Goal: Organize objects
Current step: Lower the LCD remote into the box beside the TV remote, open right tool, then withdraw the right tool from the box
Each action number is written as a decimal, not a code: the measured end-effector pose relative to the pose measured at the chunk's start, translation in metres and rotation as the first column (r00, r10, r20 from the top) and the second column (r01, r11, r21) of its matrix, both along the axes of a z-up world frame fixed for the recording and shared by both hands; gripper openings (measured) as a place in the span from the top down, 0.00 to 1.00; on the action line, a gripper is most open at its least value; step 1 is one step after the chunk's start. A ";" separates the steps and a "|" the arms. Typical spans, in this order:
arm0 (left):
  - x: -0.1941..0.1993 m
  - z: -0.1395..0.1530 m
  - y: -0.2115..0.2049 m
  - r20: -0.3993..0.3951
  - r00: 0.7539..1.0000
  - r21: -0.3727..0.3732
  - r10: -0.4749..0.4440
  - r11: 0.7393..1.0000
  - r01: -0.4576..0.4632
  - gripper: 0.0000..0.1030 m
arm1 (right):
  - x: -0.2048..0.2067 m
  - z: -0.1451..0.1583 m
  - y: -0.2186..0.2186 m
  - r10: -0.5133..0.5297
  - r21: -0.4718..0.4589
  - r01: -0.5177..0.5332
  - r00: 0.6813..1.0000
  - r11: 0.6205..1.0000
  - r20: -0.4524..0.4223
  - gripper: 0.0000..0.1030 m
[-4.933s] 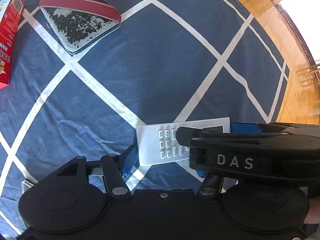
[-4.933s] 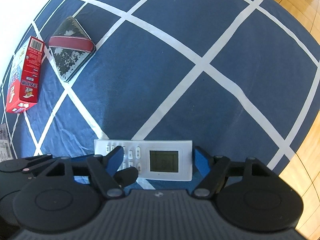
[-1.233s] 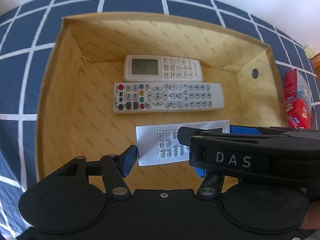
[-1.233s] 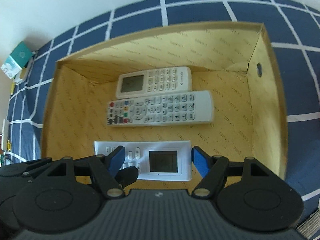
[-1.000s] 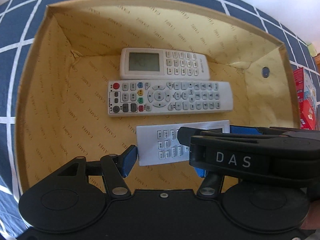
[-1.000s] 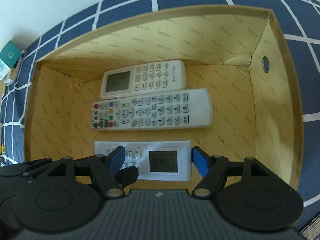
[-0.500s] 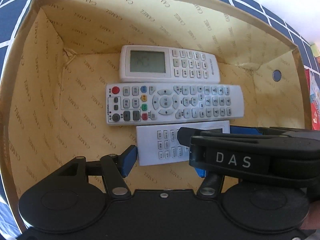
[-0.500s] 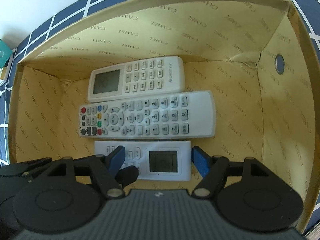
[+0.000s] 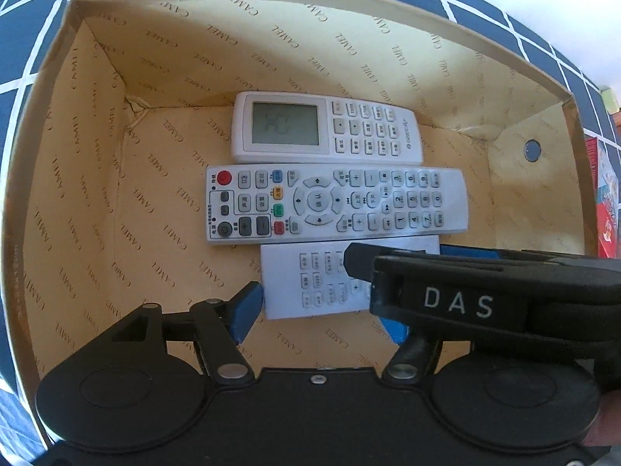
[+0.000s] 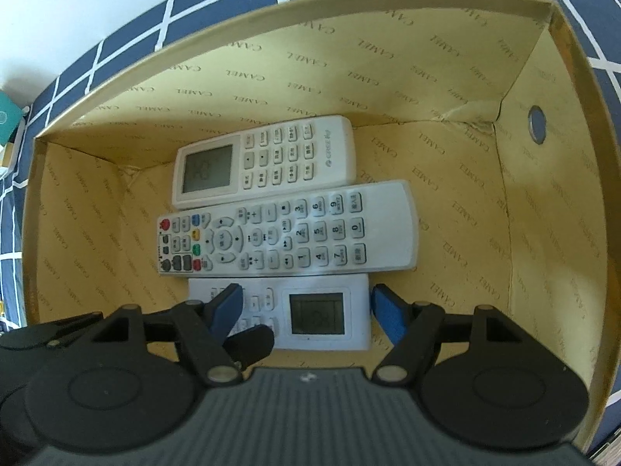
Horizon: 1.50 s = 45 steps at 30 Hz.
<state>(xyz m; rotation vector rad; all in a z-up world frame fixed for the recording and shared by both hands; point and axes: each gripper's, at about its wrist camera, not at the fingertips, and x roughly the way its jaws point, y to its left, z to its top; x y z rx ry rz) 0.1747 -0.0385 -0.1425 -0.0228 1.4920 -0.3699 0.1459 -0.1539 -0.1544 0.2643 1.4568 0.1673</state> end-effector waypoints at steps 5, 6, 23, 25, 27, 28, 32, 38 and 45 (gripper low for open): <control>-0.009 0.017 -0.001 0.038 0.999 -0.005 0.008 1.000 -0.008 0.34 | -0.004 0.014 0.000 -0.002 0.009 0.002 0.999 1.000 0.033 0.28; -0.012 0.022 0.000 0.048 0.999 -0.005 0.010 1.000 -0.010 0.33 | -0.005 0.018 0.000 -0.001 0.011 0.000 0.999 1.000 0.043 0.28; -0.078 0.107 0.001 0.237 0.970 0.003 0.054 0.998 -0.056 0.11 | -0.059 0.104 -0.022 -0.012 0.002 0.012 0.976 1.000 0.217 0.13; -0.086 0.112 0.000 0.250 0.967 0.008 0.056 0.998 -0.060 0.08 | -0.070 0.111 -0.029 -0.022 0.002 0.022 0.973 1.000 0.232 0.09; -0.094 0.116 -0.002 0.263 0.963 0.015 0.051 0.998 -0.057 0.07 | -0.079 0.116 -0.035 -0.032 0.002 0.032 0.970 0.999 0.240 0.07; -0.098 0.117 -0.003 0.265 0.963 0.021 0.050 0.998 -0.057 0.07 | -0.084 0.118 -0.038 -0.034 0.003 0.034 0.970 0.999 0.242 0.07; -0.116 0.123 -0.009 0.274 0.961 0.031 0.046 0.998 -0.057 0.04 | -0.103 0.126 -0.049 -0.048 0.010 0.047 0.966 0.999 0.254 0.01; -0.142 0.123 -0.025 0.270 0.963 0.059 0.022 0.998 -0.039 0.00 | -0.127 0.135 -0.071 -0.077 0.016 0.075 0.960 0.997 0.269 0.00; -0.167 0.123 -0.048 0.271 0.963 0.086 0.009 0.996 -0.033 0.00 | -0.149 0.136 -0.101 -0.085 0.010 0.085 0.960 0.996 0.268 0.00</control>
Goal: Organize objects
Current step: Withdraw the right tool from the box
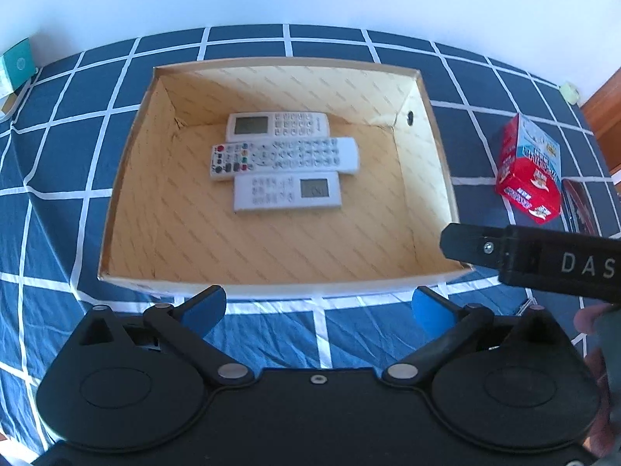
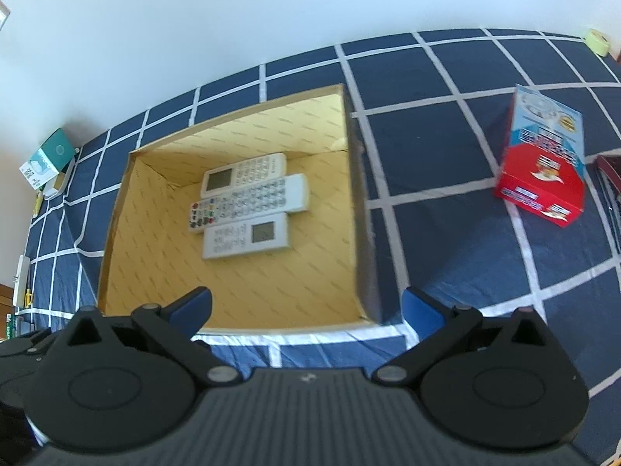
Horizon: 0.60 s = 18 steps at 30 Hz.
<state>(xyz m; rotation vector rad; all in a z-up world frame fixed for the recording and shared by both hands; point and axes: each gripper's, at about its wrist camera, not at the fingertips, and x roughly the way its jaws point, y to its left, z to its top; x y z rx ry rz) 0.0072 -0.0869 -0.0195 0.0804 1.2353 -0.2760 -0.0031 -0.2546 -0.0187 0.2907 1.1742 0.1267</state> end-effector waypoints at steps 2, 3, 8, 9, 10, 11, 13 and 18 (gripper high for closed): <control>-0.007 -0.001 -0.008 0.003 1.000 0.009 0.002 1.000 -0.002 0.00 | -0.004 -0.002 -0.010 -0.002 -0.002 0.002 1.000 1.000 -0.001 0.00; -0.010 -0.002 -0.012 0.002 1.000 0.012 0.008 1.000 -0.008 0.00 | -0.005 -0.003 -0.016 -0.002 -0.001 0.002 1.000 1.000 -0.003 0.00; -0.026 -0.007 -0.038 -0.001 0.999 0.019 0.052 0.998 -0.052 0.00 | -0.010 -0.009 -0.042 0.026 -0.014 -0.026 1.000 1.000 -0.005 0.00; -0.029 -0.008 -0.044 0.000 0.998 0.022 0.065 0.998 -0.065 0.00 | -0.010 -0.010 -0.049 0.039 -0.016 -0.039 0.999 0.999 -0.007 0.00; -0.033 -0.009 -0.049 -0.001 0.997 0.025 0.081 0.996 -0.080 0.00 | -0.010 -0.012 -0.055 0.053 -0.017 -0.054 0.999 0.998 -0.011 0.00; -0.036 -0.010 -0.054 -0.004 0.995 0.027 0.097 0.995 -0.097 0.00 | -0.010 -0.013 -0.061 0.067 -0.017 -0.067 0.998 0.998 -0.014 0.00; -0.043 -0.015 -0.066 -0.014 0.992 0.035 0.126 0.991 -0.125 0.00 | -0.010 -0.015 -0.073 0.093 -0.022 -0.093 0.995 0.995 -0.021 0.00; -0.060 -0.029 -0.095 -0.032 0.979 0.047 0.202 0.978 -0.201 0.00 | -0.007 -0.025 -0.106 0.159 -0.042 -0.161 0.986 0.986 -0.055 0.00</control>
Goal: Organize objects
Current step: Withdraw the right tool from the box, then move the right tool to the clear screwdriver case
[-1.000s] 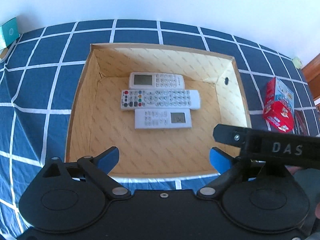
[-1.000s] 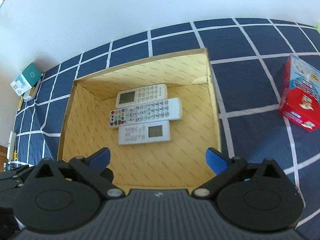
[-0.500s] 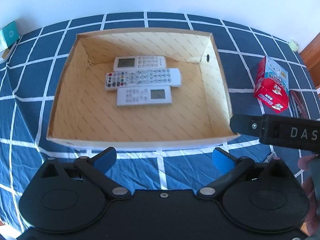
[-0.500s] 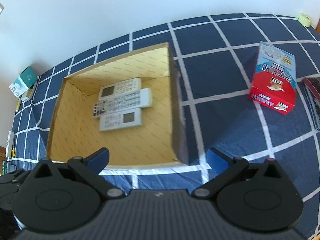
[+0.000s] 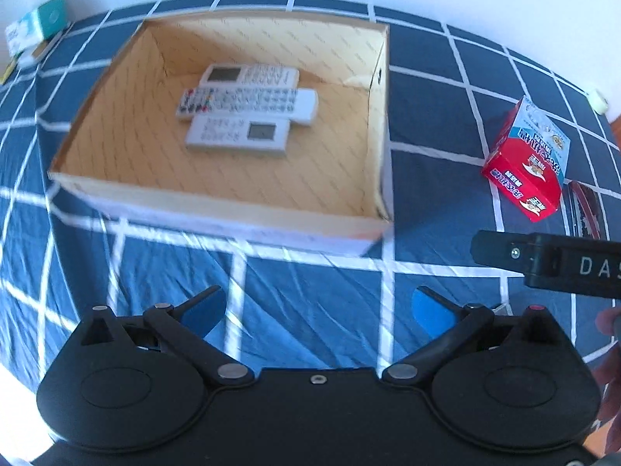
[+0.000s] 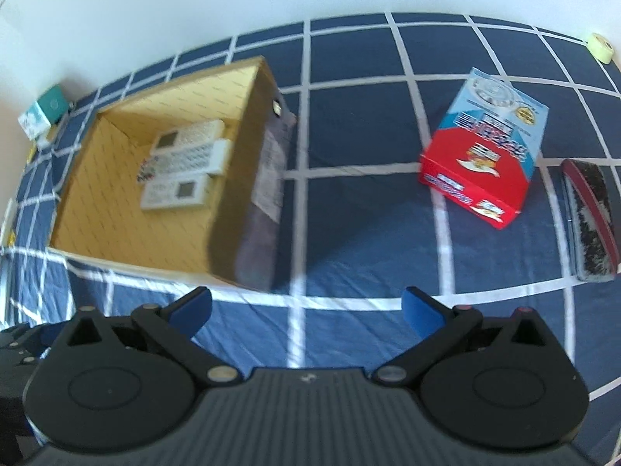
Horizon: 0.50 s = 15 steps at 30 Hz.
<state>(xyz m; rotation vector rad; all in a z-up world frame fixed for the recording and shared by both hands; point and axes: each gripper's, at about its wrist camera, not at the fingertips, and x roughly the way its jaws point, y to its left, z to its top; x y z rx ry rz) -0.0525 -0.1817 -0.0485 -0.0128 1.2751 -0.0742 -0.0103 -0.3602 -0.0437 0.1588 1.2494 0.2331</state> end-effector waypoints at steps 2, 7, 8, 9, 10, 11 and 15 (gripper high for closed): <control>-0.006 -0.006 -0.009 -0.008 1.000 -0.003 0.028 1.000 -0.028 0.00 | 0.001 -0.005 -0.012 0.027 -0.008 -0.027 1.000 1.000 -0.012 0.00; -0.025 -0.023 -0.030 -0.028 0.994 0.018 0.104 0.994 -0.104 0.00 | 0.002 -0.019 -0.033 0.111 -0.025 -0.112 0.993 0.993 -0.035 0.00; -0.028 -0.026 -0.033 -0.033 0.992 0.020 0.121 0.992 -0.121 0.00 | 0.002 -0.022 -0.036 0.126 -0.027 -0.127 0.991 0.992 -0.040 0.00; -0.033 -0.031 -0.036 -0.042 0.989 0.022 0.140 0.990 -0.139 0.00 | 0.001 -0.025 -0.038 0.144 -0.028 -0.146 0.988 0.989 -0.048 0.00; -0.036 -0.035 -0.038 -0.051 0.986 0.021 0.157 0.987 -0.156 0.00 | 0.000 -0.027 -0.040 0.163 -0.029 -0.165 0.985 0.986 -0.054 0.00; -0.040 -0.039 -0.041 -0.057 0.983 0.018 0.173 0.985 -0.172 0.00 | -0.002 -0.030 -0.042 0.182 -0.029 -0.184 0.982 0.983 -0.059 0.00; -0.054 -0.056 -0.055 -0.082 0.974 0.026 0.209 0.978 -0.208 0.00 | -0.007 -0.044 -0.050 0.239 -0.036 -0.243 0.967 0.969 -0.083 0.00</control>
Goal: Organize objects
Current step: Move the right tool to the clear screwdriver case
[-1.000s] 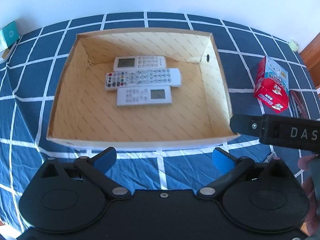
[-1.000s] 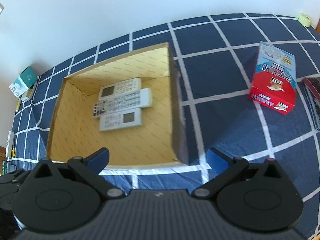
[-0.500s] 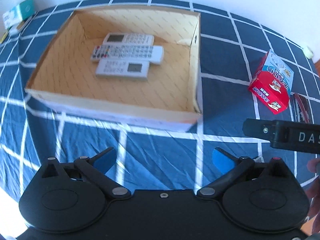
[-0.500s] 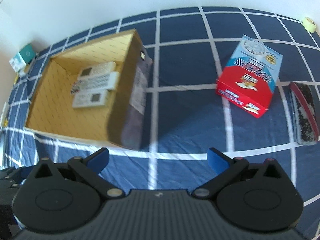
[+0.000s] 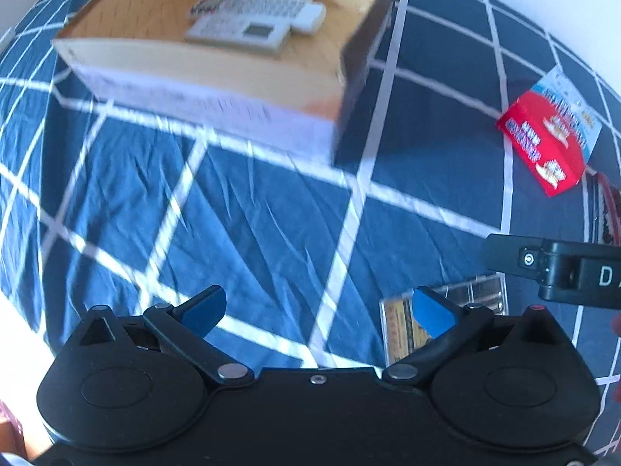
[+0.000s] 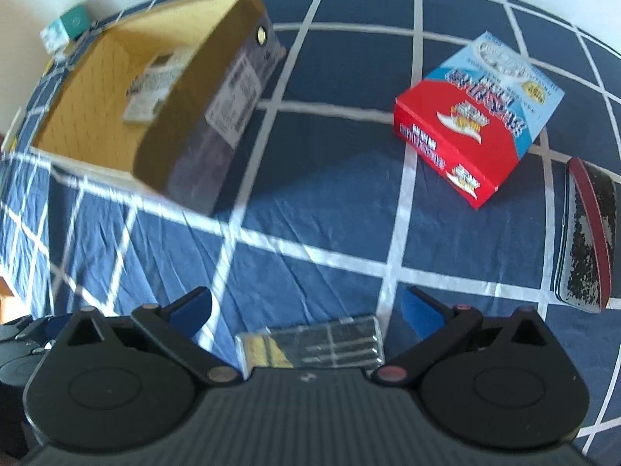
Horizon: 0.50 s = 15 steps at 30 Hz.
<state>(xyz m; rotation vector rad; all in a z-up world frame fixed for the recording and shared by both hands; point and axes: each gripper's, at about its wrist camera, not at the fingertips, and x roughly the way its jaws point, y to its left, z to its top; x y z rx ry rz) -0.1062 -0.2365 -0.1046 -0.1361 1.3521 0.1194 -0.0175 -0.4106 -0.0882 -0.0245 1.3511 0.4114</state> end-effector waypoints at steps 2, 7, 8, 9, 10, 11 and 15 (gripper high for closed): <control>-0.006 -0.008 -0.006 -0.011 1.000 -0.003 0.014 1.000 -0.014 0.00 | -0.002 -0.009 -0.004 0.019 -0.010 -0.019 1.000 1.000 -0.012 0.00; -0.017 -0.028 -0.018 -0.051 0.997 -0.027 0.057 0.998 -0.058 0.00 | -0.009 -0.030 -0.011 0.053 -0.019 -0.054 0.997 0.998 -0.058 0.00; -0.019 -0.031 -0.021 -0.056 0.997 -0.034 0.060 0.998 -0.062 0.00 | -0.010 -0.034 -0.011 0.062 -0.018 -0.063 0.996 0.998 -0.066 0.00; -0.020 -0.034 -0.023 -0.062 0.996 -0.037 0.063 0.997 -0.065 0.00 | -0.011 -0.037 -0.011 0.069 -0.016 -0.070 0.995 0.997 -0.072 0.00; -0.021 -0.037 -0.026 -0.068 0.996 -0.038 0.066 0.997 -0.069 0.00 | -0.012 -0.041 -0.011 0.074 -0.016 -0.075 0.994 0.997 -0.079 0.00; -0.022 -0.039 -0.028 -0.073 0.995 -0.041 0.068 0.997 -0.071 0.00 | -0.013 -0.044 -0.011 0.081 -0.014 -0.082 0.993 0.996 -0.087 0.00; -0.024 -0.048 -0.034 -0.086 0.993 -0.051 0.075 0.996 -0.080 0.00 | -0.015 -0.057 -0.009 0.103 -0.022 -0.107 0.988 0.994 -0.115 0.00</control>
